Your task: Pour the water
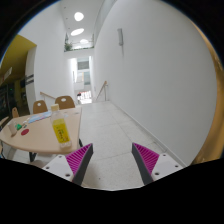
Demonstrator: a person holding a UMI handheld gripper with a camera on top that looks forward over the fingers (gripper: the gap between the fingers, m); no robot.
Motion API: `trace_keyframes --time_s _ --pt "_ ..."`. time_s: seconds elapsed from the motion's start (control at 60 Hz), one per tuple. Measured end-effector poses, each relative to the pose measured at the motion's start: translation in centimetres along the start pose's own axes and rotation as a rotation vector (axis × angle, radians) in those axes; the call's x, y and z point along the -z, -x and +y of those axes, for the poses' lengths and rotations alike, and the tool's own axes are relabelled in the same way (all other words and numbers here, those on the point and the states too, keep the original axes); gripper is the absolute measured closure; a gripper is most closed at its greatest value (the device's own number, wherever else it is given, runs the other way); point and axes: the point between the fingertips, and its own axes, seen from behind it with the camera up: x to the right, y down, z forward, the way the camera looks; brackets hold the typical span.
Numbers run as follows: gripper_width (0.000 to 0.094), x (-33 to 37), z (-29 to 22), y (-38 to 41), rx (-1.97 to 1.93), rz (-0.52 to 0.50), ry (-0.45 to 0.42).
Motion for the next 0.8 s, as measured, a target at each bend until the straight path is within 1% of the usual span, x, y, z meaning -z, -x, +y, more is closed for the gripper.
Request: trace_keyframes --time_s 0.15,0.233,0.25,0.317,0.4,0.517,0.65,0.733,0.783,0.8 --pt "0.009 -0.1 -0.4 2.5 -0.013 -0.057 -0.018" --pt "0.009 0.1 -0.5 5.3 -0.048 -0.145 -0.037" --pt "0.009 -0.8 -0.8 5.9 -0.053 -0.166 -0.038" --pt "0.0089 -1.2 -0.9 10.1 -0.079 -0.233 -0.046" --pt "0.0089 -2.8 -0.7 14.0 -0.098 -0.292 -0.047" --pt "0.0086 -6.9 -1.2 18.7 -0.047 -0.315 -0.061" --pt "0.0087 -11.2 -0.9 22.7 -0.008 -0.329 -0.052" --pt "0.0086 -13.3 -2.0 23.6 -0.034 -0.315 -0.092" --pt "0.0126 -14.5 -2.5 24.0 -0.053 -0.298 -0.106" --pt "0.0244 -14.7 -2.4 24.2 -0.059 -0.3 -0.106"
